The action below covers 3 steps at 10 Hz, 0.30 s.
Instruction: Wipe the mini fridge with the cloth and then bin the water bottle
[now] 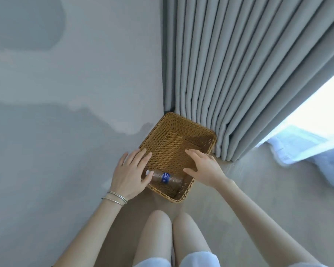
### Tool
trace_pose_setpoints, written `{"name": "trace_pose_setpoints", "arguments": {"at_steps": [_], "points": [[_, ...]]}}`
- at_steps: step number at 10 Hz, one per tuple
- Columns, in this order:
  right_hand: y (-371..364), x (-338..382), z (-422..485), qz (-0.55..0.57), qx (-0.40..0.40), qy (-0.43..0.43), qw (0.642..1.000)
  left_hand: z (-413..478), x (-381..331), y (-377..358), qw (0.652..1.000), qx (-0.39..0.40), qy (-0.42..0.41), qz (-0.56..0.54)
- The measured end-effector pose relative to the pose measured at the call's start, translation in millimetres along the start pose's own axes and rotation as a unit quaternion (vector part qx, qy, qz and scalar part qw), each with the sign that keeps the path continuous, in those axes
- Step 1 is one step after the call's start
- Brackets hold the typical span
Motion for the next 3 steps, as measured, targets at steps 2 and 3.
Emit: {"name": "trace_pose_setpoints", "arguments": {"at_steps": [2,3], "points": [[192.8,49.3,-101.4,-0.018,-0.107,-0.002,0.994,-6.3,-50.3,202.3,0.998,-0.055,-0.023,0.006],[271.0,75.2,-147.7,-0.014,-0.169,0.011,0.985,-14.1,-75.4,290.0,0.995,-0.09,-0.032,0.012]]}}
Point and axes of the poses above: each hand's wrist, its own z-axis towards the middle knuckle, its own y-axis out of the back of the hand, x = y × z, the point moved 5 cm from there along z, towards the middle knuckle, and after that the axes turned 10 degrees about -y, right-handed, at the moved point
